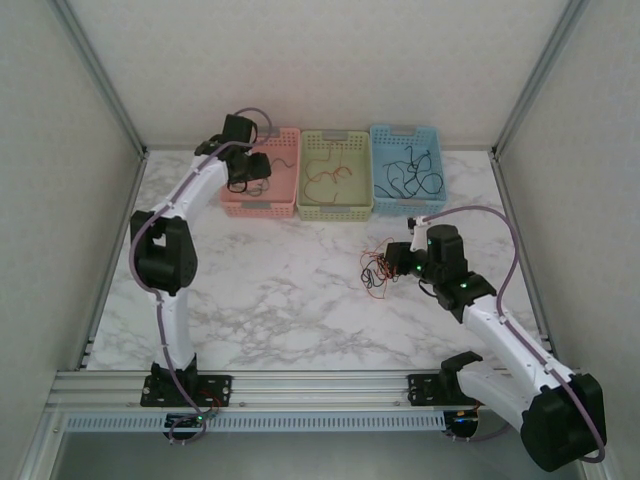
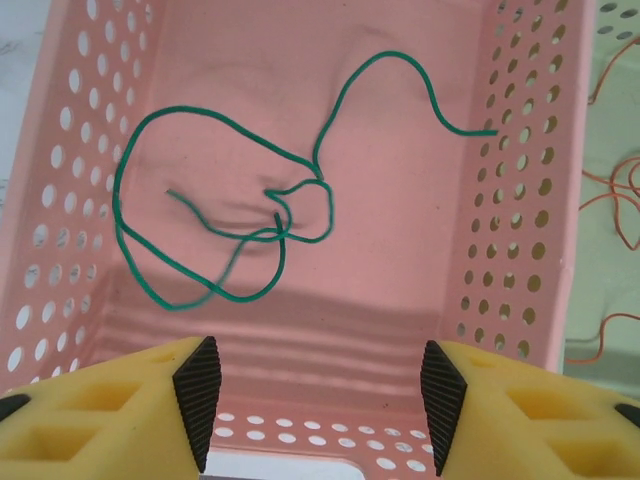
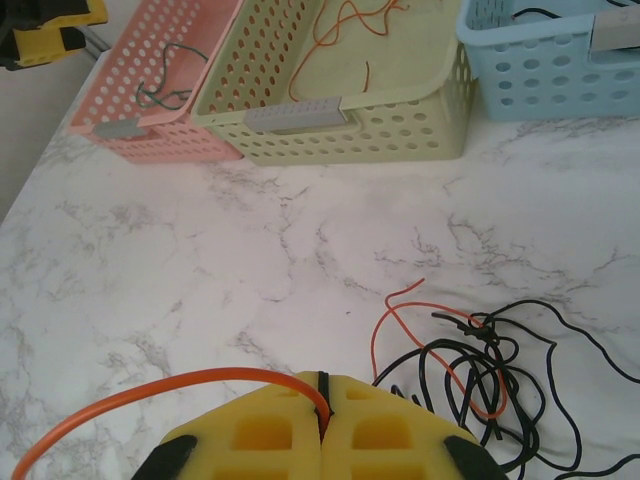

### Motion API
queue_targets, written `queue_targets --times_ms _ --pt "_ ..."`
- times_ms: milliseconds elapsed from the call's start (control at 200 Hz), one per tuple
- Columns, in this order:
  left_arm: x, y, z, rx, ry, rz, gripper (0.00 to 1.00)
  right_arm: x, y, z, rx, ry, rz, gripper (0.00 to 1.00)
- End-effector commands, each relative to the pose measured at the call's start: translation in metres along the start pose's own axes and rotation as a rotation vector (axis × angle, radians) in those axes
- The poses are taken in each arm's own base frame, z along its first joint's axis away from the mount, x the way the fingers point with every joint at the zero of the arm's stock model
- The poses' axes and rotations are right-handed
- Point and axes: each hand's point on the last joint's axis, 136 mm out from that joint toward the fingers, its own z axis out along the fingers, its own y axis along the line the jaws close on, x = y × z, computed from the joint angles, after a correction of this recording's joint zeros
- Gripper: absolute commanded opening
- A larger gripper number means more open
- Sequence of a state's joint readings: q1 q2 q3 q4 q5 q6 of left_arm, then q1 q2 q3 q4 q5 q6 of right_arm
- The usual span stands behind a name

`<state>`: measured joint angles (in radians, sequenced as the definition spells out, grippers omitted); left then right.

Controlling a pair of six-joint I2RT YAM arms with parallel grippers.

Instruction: Untangle the cables

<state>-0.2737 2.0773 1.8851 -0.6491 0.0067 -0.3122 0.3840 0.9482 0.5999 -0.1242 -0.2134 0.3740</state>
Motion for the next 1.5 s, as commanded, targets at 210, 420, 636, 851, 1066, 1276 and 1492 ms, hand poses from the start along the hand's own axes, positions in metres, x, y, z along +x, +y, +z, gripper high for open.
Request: queue_targets --times_ms 210,420,636,851,1066,1276,1492 --pt "0.023 -0.034 -0.139 0.364 -0.174 -0.002 0.59 -0.037 0.037 -0.029 -0.116 -0.075 0.025 0.0" --pt "0.108 -0.061 -0.18 0.646 -0.158 0.041 0.66 -0.096 0.085 -0.064 -0.253 -0.171 0.051 0.0" --pt "0.174 -0.084 -0.186 0.734 -0.094 0.122 0.67 -0.162 0.131 -0.113 -0.369 -0.312 0.033 0.0" --pt "0.188 -0.084 -0.199 0.796 -0.1 0.148 0.67 -0.219 0.172 -0.154 -0.492 -0.423 0.045 0.0" --pt "0.181 -0.098 -0.225 0.878 -0.15 0.191 0.68 -0.277 0.203 -0.181 -0.573 -0.531 0.052 0.0" --pt "0.18 -0.14 -0.259 0.977 -0.176 0.322 0.7 -0.305 0.221 -0.188 -0.621 -0.557 0.068 0.0" --pt "0.182 -0.202 -0.274 1.048 -0.205 0.493 0.72 -0.299 0.213 -0.175 -0.588 -0.547 0.108 0.0"
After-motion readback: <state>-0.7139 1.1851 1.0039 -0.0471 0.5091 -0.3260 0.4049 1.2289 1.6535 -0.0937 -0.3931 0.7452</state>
